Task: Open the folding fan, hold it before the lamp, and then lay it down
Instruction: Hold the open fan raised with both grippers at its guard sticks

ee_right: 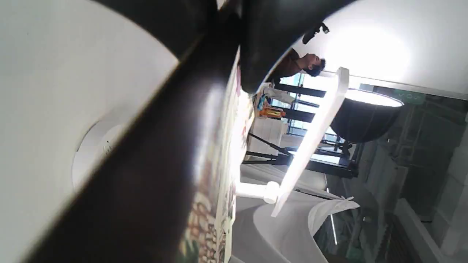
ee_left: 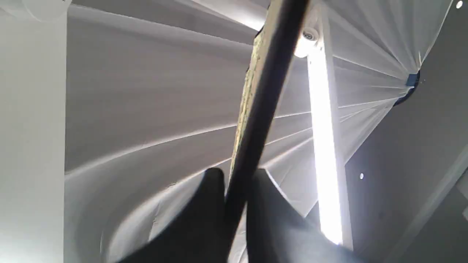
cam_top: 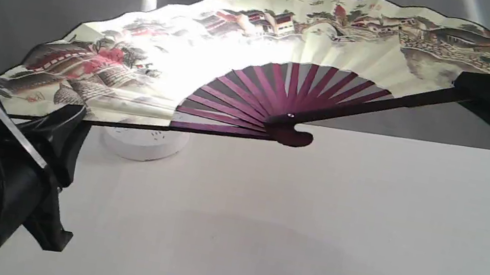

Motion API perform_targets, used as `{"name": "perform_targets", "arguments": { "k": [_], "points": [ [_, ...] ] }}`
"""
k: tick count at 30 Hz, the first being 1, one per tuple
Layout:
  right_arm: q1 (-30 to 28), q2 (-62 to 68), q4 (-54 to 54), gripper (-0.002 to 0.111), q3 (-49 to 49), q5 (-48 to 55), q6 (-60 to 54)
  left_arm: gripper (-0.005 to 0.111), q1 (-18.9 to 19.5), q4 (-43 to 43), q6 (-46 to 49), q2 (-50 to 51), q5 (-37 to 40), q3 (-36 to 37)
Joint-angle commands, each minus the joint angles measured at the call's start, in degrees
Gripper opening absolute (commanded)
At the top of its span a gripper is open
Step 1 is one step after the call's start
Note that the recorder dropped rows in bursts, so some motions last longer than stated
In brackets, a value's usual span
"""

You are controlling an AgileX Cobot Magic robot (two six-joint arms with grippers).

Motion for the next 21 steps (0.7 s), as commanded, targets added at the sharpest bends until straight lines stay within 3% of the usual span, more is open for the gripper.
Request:
{"name": "perform_targets", "arguments": {
  "k": [1,14,18,21],
  "points": [
    [-1.7,-0.1,2.2,0.0,-0.1,-10.1,-2.8,0.0,2.1,-12.6,-4.1,-1.6,-6.3,0.7],
    [-1.7,-0.1,-1.3,0.0,-0.1,-13.1,-2.6,0.0,2.1,-13.0,-0.6,-1.7,-6.2,0.7],
    [-1.7,-0.1,-3.0,0.0,-0.1,-14.9,-2.6,0.0,2.1,-13.0,1.5,-1.7,1.0,0.7],
    [-1.7,-0.1,-3.1,0.0,-0.1,-16.6,-2.3,0.0,2.1,-13.0,4.2,-1.4,0.9,0.4]
  ]
}}
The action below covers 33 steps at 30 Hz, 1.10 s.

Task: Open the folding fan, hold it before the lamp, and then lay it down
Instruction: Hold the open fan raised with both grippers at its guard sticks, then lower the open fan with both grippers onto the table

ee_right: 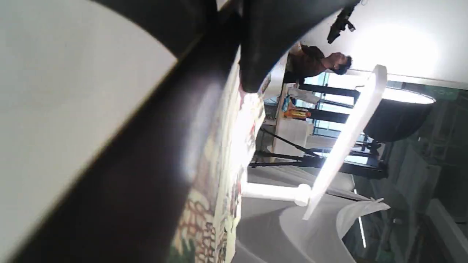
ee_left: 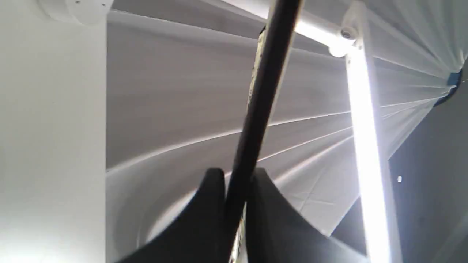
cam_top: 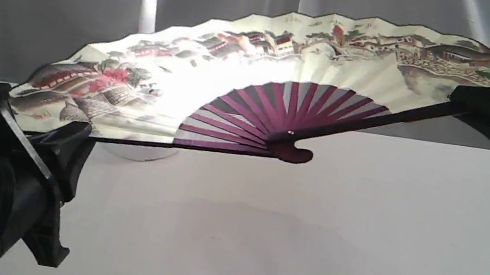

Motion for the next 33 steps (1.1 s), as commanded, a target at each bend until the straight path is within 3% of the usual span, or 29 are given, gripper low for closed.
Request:
{"name": "perform_targets", "arguments": {
  "k": [1,7,18,33],
  "points": [
    [-1.7,-0.1,0.6,0.0,-0.1,-13.6,-3.3,0.0,1.9,-12.6,1.5,-0.8,-5.2,0.0],
    [-1.7,-0.1,-1.3,0.0,-0.1,-17.0,-2.6,0.0,1.9,-10.9,7.2,2.6,-2.7,-2.9],
    [-1.7,0.0,-6.0,0.0,-0.1,-25.1,-1.6,0.0,1.9,-6.2,5.8,10.9,-2.3,-7.8],
    [-1.8,9.3,-5.9,0.0,-0.1,-26.0,-1.6,0.0,1.9,-5.9,5.7,18.2,-2.3,-9.9]
  ]
}}
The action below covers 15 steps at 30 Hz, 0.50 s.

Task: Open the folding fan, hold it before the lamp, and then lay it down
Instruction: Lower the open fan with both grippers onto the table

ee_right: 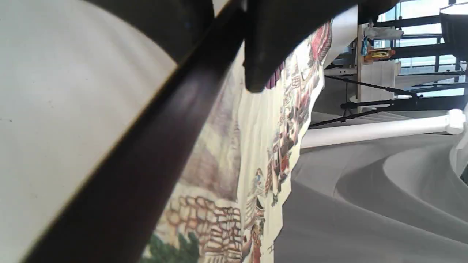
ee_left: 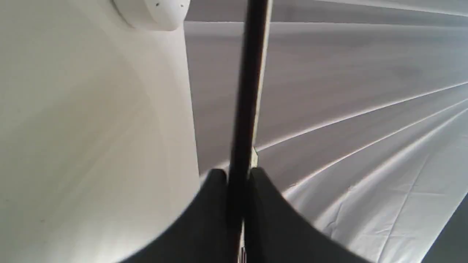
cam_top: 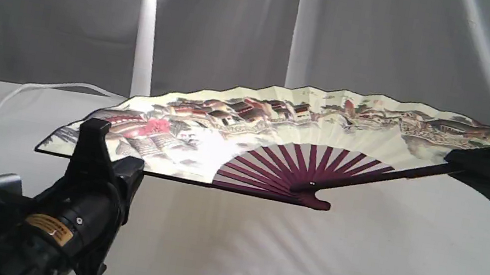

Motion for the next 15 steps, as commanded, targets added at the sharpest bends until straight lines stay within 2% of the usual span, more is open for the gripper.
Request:
{"name": "perform_targets", "arguments": {
  "k": [1,15],
  "points": [
    [-1.9,1.8,-1.2,0.0,-0.1,-11.9,-3.4,0.0,1.5,-7.4,-0.7,1.8,-4.3,-0.5],
    [-1.9,5.7,-2.5,0.0,-0.1,-13.0,-3.4,0.0,1.5,-5.3,-0.6,6.8,-1.4,-3.6]
  ]
}}
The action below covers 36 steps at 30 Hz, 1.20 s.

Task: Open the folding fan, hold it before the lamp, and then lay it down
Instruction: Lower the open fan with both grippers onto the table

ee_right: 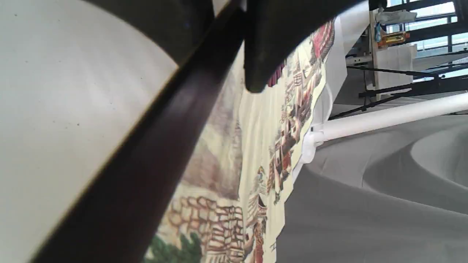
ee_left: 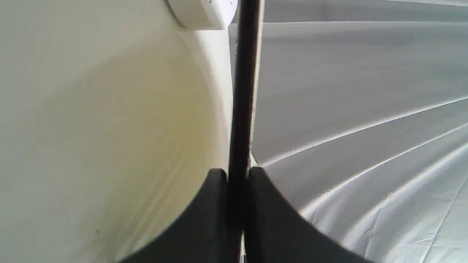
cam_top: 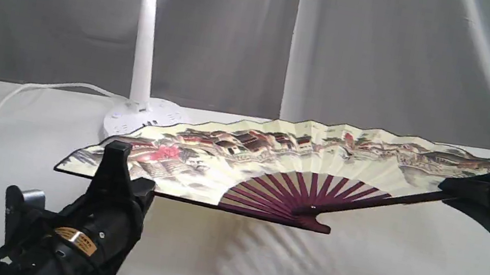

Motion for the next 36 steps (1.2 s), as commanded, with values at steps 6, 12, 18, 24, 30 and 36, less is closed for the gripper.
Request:
{"name": "perform_targets", "arguments": {
  "k": [6,12,18,24,30,36],
  "points": [
    [-1.8,1.1,-2.5,0.009,-0.1,-10.4,-3.4,0.0,1.5,-5.1,-0.6,-0.5,1.8,-0.3],
    [-1.8,1.1,-4.4,0.04,-0.1,-10.6,-3.2,0.0,1.5,-5.3,-0.6,-0.5,2.4,-0.3],
    [-1.8,1.1,-5.8,0.061,-0.1,-9.1,-2.6,0.0,1.5,-4.9,-0.4,-0.5,3.0,-0.3],
    [-1.8,1.1,-6.9,0.061,-0.1,-5.8,-2.6,0.0,1.5,3.1,-0.4,-0.5,7.5,-0.3],
    [-1.9,-0.8,-9.8,0.061,-0.2,-4.1,-2.1,0.0,1.4,4.5,0.1,-0.3,8.9,-0.3],
    [-2.3,-7.0,-15.1,0.061,-0.2,-6.6,-2.1,0.0,1.4,13.1,-0.5,2.9,8.7,-0.9]
  ]
}}
